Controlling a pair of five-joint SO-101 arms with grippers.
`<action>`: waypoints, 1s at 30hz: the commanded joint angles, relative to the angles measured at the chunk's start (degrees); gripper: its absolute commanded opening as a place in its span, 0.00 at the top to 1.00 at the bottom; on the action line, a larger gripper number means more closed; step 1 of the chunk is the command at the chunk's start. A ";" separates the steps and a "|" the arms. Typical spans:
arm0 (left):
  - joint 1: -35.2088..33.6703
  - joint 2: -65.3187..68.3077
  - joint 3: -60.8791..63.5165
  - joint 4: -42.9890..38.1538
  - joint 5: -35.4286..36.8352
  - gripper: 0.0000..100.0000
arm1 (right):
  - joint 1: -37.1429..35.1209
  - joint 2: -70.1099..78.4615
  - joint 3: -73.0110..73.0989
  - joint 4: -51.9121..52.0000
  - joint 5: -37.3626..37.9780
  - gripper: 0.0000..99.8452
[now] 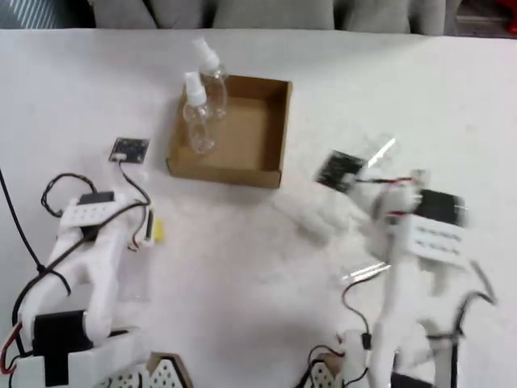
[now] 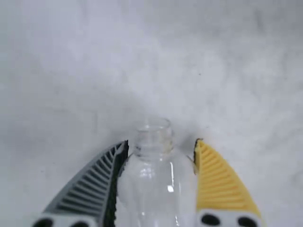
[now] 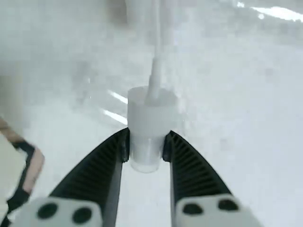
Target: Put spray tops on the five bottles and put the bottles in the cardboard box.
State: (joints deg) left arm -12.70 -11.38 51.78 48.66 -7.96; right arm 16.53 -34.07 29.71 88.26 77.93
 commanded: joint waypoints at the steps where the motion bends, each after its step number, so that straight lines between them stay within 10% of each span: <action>1: -0.66 -0.13 -2.02 -1.23 -0.70 0.98 | 15.87 -1.89 -9.23 3.91 16.70 0.98; 15: -0.57 -0.13 -1.93 -0.97 -0.79 0.98 | 43.74 32.13 -10.02 -23.34 48.26 0.98; 30: -0.57 -0.13 -1.93 -0.79 -0.79 0.98 | 46.20 42.24 -10.11 -42.42 34.20 0.73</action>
State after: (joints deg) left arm -12.70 -11.38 51.78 48.66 -8.31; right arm 62.68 12.35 22.24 46.51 114.77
